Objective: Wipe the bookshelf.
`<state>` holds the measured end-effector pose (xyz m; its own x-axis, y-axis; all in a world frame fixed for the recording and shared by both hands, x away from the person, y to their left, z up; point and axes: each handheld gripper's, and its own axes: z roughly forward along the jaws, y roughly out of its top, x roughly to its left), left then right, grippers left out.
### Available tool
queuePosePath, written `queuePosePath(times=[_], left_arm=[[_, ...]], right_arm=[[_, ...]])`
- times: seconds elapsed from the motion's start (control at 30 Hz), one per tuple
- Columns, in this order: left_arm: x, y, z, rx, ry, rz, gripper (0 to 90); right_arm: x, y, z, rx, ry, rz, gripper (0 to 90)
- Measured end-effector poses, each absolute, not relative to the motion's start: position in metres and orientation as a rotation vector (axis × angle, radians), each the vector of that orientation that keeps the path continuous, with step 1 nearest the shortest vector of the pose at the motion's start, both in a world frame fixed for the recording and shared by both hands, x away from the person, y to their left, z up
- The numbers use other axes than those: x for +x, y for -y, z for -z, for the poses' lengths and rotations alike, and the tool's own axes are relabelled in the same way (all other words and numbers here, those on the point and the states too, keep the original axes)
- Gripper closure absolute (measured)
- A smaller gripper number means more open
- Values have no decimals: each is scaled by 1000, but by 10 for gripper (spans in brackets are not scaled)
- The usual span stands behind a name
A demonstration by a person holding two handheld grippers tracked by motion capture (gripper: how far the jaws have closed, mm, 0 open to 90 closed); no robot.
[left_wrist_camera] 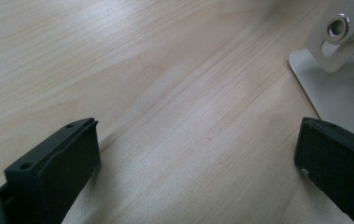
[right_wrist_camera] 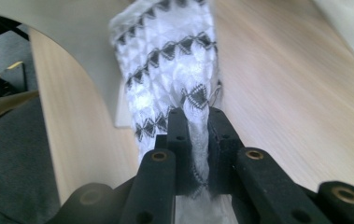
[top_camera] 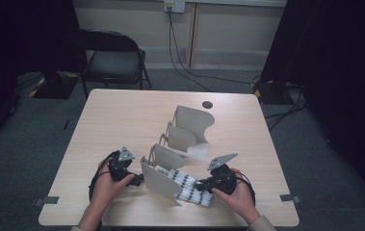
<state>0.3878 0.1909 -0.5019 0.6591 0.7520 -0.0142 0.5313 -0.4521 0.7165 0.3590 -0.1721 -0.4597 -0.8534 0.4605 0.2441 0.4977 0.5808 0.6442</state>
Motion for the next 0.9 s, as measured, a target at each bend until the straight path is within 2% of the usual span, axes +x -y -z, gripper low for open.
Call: queuePosePath(times=[0.4, 0.9], left_arm=[[388, -191, 502, 2163, -989, -399, 0], [388, -191, 502, 2163, -989, -399, 0]], right_arm=[[368, 202, 457, -984, 2766, 1162, 810], [380, 198, 451, -1023, 2794, 1189, 814]])
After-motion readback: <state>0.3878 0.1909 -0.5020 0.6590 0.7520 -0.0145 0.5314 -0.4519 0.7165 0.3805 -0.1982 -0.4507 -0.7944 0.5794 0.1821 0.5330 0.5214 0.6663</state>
